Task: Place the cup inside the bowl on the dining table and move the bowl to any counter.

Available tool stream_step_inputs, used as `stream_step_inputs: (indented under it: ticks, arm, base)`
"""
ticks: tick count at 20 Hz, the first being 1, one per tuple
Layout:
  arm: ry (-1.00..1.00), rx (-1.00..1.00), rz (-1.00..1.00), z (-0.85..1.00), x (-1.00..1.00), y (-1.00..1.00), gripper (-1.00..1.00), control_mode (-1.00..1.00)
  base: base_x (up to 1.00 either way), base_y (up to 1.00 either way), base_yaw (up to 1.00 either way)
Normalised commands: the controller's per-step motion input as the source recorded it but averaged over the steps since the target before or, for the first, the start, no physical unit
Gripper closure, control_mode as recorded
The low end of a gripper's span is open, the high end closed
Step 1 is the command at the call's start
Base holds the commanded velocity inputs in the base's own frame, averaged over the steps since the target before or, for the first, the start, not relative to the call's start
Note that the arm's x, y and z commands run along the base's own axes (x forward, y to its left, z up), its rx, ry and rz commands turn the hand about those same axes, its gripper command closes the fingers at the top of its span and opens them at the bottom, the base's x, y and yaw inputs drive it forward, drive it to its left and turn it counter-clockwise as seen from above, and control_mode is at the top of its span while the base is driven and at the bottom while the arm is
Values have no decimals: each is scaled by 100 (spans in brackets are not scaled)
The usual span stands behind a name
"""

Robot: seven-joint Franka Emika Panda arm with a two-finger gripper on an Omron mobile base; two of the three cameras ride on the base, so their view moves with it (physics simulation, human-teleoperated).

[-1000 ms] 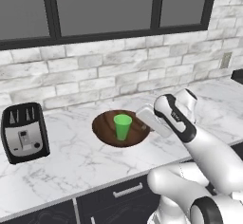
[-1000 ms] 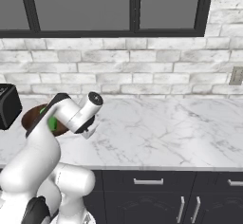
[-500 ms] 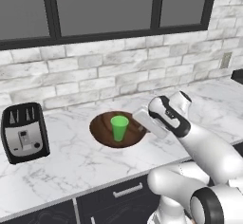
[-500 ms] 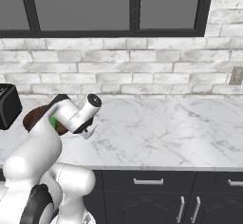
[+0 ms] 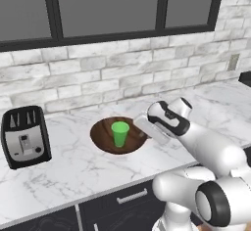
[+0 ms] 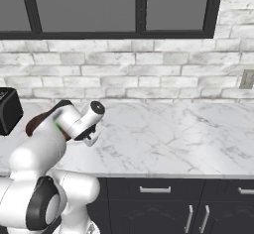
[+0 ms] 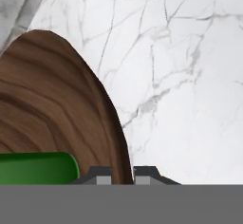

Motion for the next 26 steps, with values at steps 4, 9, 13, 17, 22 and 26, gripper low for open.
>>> stream_step_inputs:
  ticks: [4,9,13,17,22,26]
  arm:
    - [0,0,0,-17,9,9,100,-100]
    - [0,0,0,-16,9,9,100,-100]
    - [0,0,0,-13,10,8,100,-100]
    - [0,0,0,-3,2,10,100,-100]
    - [0,0,0,-5,0,7,100,-100]
    - [0,0,0,-10,2,3,100,-100]
  base:
    - [0,0,0]
    - [0,0,0]
    - [0,0,0]
    - [0,0,0]
    - [0,0,0]
    - [0,0,0]
